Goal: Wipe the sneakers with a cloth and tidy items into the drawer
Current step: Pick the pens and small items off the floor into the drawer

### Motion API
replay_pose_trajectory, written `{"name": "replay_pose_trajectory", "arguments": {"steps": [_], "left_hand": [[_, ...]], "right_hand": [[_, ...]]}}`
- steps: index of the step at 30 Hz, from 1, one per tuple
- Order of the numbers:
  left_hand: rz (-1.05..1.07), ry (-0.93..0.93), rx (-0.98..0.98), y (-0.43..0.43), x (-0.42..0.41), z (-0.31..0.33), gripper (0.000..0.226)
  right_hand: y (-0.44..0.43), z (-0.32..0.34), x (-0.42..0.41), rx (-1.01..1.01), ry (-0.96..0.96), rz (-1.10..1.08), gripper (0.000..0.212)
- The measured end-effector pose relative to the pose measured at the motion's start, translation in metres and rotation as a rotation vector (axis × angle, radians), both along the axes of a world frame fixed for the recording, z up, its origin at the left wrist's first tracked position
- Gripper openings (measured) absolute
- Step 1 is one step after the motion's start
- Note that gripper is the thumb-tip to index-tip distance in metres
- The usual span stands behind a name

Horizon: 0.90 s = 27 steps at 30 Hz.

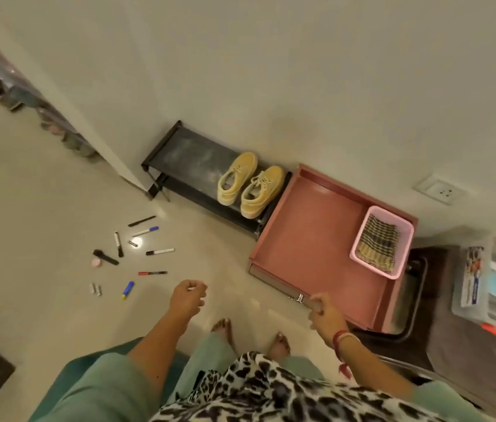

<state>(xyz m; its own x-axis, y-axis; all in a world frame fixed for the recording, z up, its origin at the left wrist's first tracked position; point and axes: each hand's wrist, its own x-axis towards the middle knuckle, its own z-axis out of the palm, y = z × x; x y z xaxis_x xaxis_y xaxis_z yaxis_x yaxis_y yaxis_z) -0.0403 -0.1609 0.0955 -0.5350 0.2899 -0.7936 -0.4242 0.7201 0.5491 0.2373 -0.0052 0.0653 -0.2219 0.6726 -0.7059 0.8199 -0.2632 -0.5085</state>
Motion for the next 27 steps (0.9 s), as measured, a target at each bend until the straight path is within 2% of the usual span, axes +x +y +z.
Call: {"name": "replay_pose_trajectory", "arguments": {"steps": [3, 6, 11, 15, 17, 19, 21, 24, 27], "left_hand": [[0.067, -0.053, -0.059, -0.034, -0.003, 0.020, 0.009], [0.223, -0.097, -0.092, -0.068, -0.009, 0.017, 0.009], [0.639, -0.319, -0.119, -0.120, -0.019, 0.003, 0.034], [0.816, -0.371, -0.073, -0.150, -0.052, 0.000, 0.027], [0.892, -0.357, -0.057, -0.164, -0.073, 0.002, 0.019], [0.902, -0.320, -0.065, -0.173, -0.100, 0.005, 0.015], [0.858, -0.295, -0.087, -0.184, -0.127, 0.010, 0.008], [0.816, -0.193, -0.116, -0.198, -0.169, 0.011, 0.022], [0.930, -0.116, -0.074, -0.205, -0.205, 0.013, 0.015]], "right_hand": [[0.006, 0.023, -0.019, -0.024, -0.023, 0.122, 0.031], [0.027, 0.024, -0.065, -0.004, -0.075, 0.252, 0.023], [0.036, 0.034, -0.175, 0.015, -0.115, 0.444, 0.031], [0.031, 0.027, -0.269, -0.028, -0.145, 0.642, 0.045], [0.025, 0.027, -0.321, -0.032, -0.200, 0.833, 0.051], [0.016, 0.035, -0.379, -0.019, -0.179, 0.945, 0.045], [0.006, 0.046, -0.435, 0.007, -0.094, 0.933, 0.039], [-0.008, 0.054, -0.496, 0.005, -0.024, 0.915, 0.032], [-0.016, 0.057, -0.540, -0.036, -0.091, 1.057, 0.022]]}}
